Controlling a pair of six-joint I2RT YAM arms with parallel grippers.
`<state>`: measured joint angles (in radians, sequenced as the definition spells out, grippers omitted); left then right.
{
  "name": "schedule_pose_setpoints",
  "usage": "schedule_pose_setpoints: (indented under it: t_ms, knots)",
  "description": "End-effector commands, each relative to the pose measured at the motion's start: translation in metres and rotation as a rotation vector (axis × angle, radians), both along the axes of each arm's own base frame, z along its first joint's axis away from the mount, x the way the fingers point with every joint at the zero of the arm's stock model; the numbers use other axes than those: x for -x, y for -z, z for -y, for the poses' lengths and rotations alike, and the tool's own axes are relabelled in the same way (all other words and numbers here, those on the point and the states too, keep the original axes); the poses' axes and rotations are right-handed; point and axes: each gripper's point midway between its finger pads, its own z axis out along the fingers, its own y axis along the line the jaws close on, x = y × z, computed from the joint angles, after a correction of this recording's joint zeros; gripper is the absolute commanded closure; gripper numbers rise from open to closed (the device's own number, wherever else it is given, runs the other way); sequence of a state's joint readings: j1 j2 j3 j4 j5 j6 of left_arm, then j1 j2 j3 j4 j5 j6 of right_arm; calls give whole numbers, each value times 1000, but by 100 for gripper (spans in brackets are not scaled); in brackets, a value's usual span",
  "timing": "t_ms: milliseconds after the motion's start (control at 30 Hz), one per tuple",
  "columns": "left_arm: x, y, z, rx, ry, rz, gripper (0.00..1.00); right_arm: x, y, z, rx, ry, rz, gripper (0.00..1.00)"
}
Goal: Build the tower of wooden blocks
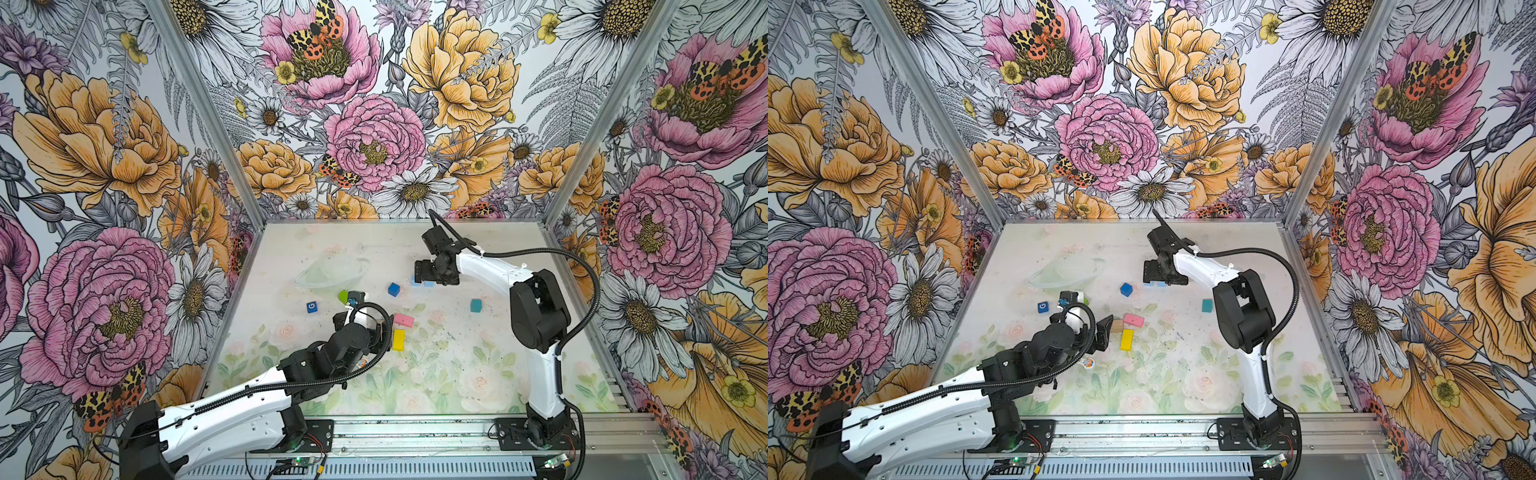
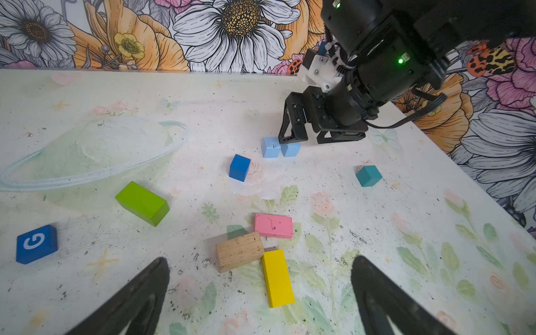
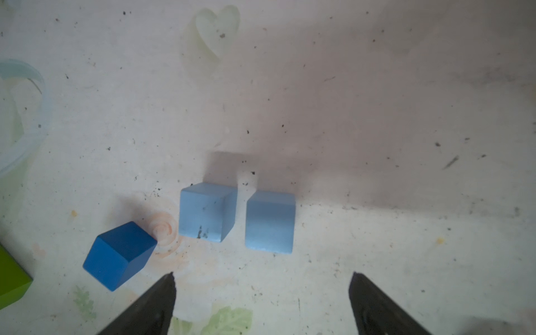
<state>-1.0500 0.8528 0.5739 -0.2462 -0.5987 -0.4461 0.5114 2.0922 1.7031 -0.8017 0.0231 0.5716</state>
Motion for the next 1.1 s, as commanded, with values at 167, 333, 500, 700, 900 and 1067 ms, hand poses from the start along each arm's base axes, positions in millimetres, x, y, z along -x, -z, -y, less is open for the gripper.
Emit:
schedule_pose_setpoints:
  t_ms: [167, 333, 500, 700, 900, 1067]
  knots:
    - [3, -17, -13, 23, -25, 46, 1, -11, 3, -5, 103, 57, -1, 0]
    - [4, -18, -25, 15, -43, 63, 1, -13, 12, -5, 125, 72, -17, 1]
    - [3, -17, -33, 12, -55, 67, 1, -17, 19, -9, 127, 65, -30, 1]
    - [2, -15, -40, 10, -59, 63, 1, -21, 26, -11, 130, 60, -37, 0]
    - [1, -13, -46, 13, -70, 61, 1, -26, 32, -13, 128, 64, -49, 2]
    - [2, -12, -51, 17, -76, 61, 1, -27, 36, -13, 131, 73, -58, 6]
